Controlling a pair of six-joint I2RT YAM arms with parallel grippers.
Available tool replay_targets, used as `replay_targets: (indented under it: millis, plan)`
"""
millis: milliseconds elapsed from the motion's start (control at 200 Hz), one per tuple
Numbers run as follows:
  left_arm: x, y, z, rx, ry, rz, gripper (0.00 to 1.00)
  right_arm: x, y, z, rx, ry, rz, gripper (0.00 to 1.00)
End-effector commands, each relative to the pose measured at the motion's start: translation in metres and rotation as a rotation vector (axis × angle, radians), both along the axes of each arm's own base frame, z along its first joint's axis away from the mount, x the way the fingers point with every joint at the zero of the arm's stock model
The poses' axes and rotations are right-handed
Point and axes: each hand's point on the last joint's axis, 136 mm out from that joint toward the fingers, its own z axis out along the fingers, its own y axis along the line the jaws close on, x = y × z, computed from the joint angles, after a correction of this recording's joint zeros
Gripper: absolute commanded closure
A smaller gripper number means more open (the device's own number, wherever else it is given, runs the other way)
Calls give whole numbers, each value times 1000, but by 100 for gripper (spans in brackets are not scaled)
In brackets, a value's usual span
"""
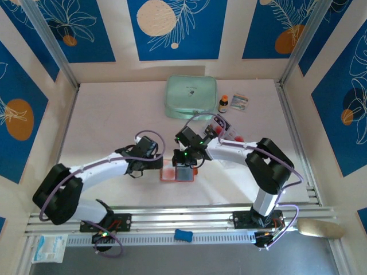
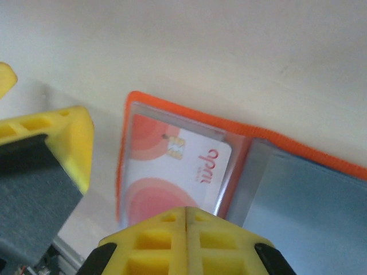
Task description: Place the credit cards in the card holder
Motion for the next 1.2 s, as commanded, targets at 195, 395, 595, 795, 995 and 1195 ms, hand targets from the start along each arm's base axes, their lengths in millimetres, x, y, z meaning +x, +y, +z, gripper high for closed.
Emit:
replay_targets:
  millis: [195, 395, 595, 795, 995, 1195]
  plan:
    - [4, 4, 25, -38, -41, 12, 0, -5, -14, 12, 3, -14, -29, 100]
    - [8, -5, 34, -82, -71, -5, 0, -5, -31, 15, 5, -24, -60, 100]
    - [11, -18, 38, -145, -77, -13, 0, -4, -54, 16, 3, -28, -102, 89]
    - [8, -34, 36, -174, -64, -28, 0, 3, -76, 20, 12, -41, -152, 63]
    - [4, -53, 32, -172, -52, -70, 0, 11, -87, 20, 21, -37, -181, 63]
    - [2, -68, 16, -168, -35, -78, 0, 14, -90, 21, 31, -25, -183, 64]
